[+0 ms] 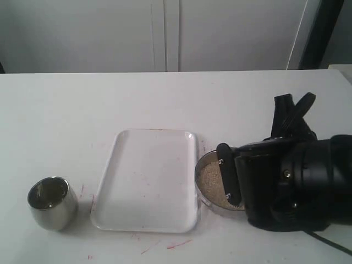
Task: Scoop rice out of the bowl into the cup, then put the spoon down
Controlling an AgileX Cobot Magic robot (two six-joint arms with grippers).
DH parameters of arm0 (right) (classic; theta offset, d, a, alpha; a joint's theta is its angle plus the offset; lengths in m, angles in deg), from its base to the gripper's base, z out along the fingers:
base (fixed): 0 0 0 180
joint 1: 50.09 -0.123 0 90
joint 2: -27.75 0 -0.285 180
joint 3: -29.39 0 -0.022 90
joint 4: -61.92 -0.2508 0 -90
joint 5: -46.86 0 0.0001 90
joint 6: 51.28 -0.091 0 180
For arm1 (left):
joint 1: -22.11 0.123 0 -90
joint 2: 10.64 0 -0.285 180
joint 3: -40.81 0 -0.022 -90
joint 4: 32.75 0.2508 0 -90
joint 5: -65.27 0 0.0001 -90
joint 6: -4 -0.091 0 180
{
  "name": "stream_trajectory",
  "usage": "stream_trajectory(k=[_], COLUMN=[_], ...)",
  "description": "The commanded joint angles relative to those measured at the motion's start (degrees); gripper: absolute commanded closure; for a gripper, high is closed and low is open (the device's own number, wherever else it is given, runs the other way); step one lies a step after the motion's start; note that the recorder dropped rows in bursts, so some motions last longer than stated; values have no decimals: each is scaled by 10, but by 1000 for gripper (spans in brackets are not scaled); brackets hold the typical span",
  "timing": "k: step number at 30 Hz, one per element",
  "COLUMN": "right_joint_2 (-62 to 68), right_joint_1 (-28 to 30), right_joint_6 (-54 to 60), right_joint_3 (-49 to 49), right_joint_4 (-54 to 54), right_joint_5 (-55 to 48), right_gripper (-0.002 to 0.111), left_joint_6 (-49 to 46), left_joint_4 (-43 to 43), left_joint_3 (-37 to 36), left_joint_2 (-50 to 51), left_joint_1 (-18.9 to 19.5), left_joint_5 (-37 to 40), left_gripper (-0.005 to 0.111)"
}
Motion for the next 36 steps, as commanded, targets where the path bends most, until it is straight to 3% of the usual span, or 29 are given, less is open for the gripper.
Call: stream_trajectory(k=[1, 11, 36], right_joint_2=[10, 47, 47], right_joint_1=[1, 35, 35], right_joint_6=[5, 1, -18], right_joint_3=[-2, -2, 0], right_joint_4=[23, 30, -26], right_joint_5=[-3, -3, 4], right_gripper=[108, 108, 108], left_joint_6=[1, 1, 1], left_joint_4=[-6, -6, -6], left_joint_3=[3, 3, 3], left_joint_2=[-1, -1, -1], left_joint_1=[-2, -2, -2], left_joint_5=[-3, -3, -3], left_gripper=[92, 92, 92])
